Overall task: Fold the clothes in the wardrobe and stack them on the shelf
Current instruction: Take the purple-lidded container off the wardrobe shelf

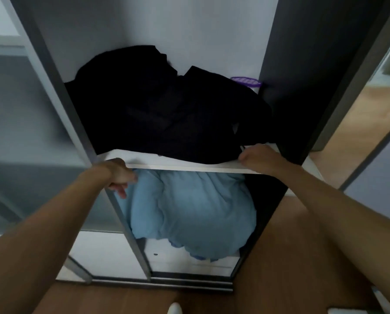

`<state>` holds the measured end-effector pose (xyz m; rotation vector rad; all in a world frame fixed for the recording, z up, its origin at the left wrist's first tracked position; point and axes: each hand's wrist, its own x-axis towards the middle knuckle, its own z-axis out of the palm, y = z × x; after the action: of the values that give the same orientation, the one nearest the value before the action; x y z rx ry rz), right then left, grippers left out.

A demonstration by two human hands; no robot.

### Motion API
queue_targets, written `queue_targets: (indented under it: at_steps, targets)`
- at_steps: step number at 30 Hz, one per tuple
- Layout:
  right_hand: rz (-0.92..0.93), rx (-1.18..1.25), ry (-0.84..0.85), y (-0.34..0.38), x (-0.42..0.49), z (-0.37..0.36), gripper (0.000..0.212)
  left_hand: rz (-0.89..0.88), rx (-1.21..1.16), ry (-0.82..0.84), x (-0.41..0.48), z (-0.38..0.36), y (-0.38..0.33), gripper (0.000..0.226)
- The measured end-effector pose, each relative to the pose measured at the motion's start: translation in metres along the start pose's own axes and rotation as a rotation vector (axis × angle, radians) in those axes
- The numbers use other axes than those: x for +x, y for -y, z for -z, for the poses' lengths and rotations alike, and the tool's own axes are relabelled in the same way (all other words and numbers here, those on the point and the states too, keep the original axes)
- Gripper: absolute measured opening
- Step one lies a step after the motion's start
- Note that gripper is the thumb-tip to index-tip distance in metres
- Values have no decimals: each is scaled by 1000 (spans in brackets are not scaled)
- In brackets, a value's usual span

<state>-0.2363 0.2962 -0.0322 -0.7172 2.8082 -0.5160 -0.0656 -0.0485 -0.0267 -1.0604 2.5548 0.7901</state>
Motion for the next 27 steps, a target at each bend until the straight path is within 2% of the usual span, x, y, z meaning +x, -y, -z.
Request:
queue_targets:
  at_steps: [1, 3, 5, 9, 11, 14, 17, 19, 22, 24, 25, 27]
  targets:
    - [-1, 112, -76, 2, 10, 4, 19, -86, -7, 5, 7, -4, -13, 24]
    - [-5, 220, -293, 7, 35, 12, 21, -289, -73, -137, 20, -13, -51, 25]
    - [-13, 230, -468, 12, 65, 22, 27, -451, -116, -230, 31, -11, -100, 28]
    - [-61, 114, -690, 15, 127, 50, 44, -785, -189, -272, 63, 2, -181, 26]
    - [-118, 131, -623, 14, 152, 56, 56, -900, -230, -285, 85, 12, -213, 19]
    - [-151, 197, -319, 6, 175, 49, 67, -1040, -275, -348, 119, 23, -260, 13]
    - [-180, 252, -178, -4, 178, 54, 58, -1152, -223, -337, 156, 27, -308, 16]
    - [-167, 314, -96, -8, 173, 63, 51, -1175, -104, -320, 178, 26, -338, 14]
    - [-134, 384, 20, -9, 160, 73, 41, -1085, 183, -328, 210, 19, -377, 20]
    - [-160, 373, 64, -10, 161, 85, 34, -954, 344, -203, 232, 11, -394, 37]
    - [-199, 361, 48, -12, 167, 93, 28, -901, 390, -117, 241, 7, -399, 46]
    - [-275, 313, -112, -18, 188, 109, 28, -857, 435, -9, 257, -1, -406, 60]
